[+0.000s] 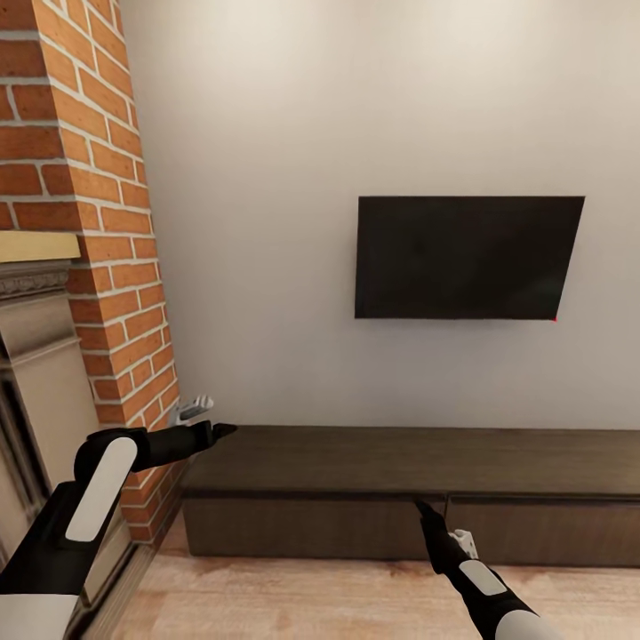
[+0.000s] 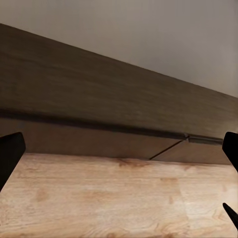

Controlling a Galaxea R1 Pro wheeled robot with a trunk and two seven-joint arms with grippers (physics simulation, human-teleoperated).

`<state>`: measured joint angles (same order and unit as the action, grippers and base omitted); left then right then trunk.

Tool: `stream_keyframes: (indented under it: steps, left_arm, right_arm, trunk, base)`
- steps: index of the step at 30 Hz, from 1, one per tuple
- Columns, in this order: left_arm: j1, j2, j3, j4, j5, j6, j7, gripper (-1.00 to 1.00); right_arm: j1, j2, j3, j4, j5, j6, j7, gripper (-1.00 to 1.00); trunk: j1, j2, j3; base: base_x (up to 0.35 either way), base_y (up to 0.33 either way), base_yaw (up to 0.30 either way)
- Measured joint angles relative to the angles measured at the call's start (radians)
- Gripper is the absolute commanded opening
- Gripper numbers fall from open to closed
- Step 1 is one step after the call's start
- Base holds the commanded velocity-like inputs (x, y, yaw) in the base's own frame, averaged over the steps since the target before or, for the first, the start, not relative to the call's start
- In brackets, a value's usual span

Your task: Place each of the two pumpkins and all three candles from the living room inside a cabinet in the living room (use any cabinet), then make sure every cabinet is closed, and position the cauldron so it is next to a table in the living room.

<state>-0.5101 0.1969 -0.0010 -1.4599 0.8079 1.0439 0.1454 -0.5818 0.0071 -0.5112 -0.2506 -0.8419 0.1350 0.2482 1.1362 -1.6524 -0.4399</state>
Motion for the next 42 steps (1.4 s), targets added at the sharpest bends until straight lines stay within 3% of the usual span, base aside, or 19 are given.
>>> stream_keyframes:
  steps: [10, 18, 42]
  left_arm:
    - [0.000, 0.005, -0.001, 0.003, -0.001, 0.000, -0.045, 1.00]
    - [0.000, 0.005, -0.003, 0.005, -0.001, 0.000, -0.061, 1.00]
    - [0.000, 0.005, -0.003, 0.001, -0.002, 0.000, -0.064, 1.00]
  right_arm:
    - [0.001, 0.000, 0.006, 0.000, 0.001, 0.001, 0.014, 1.00]
    - [0.001, 0.001, 0.009, 0.000, 0.014, 0.001, 0.134, 1.00]
    - [0.001, 0.008, 0.022, -0.003, 0.016, -0.001, 0.196, 1.00]
  trunk:
    - [0.038, -0.070, -0.031]
    - [0.069, -0.126, -0.056]
    - [0.161, -0.294, -0.132]
  base:
    - [0.000, 0.000, 0.000]
    - [0.000, 0.000, 0.000]
    - [0.000, 0.000, 0.000]
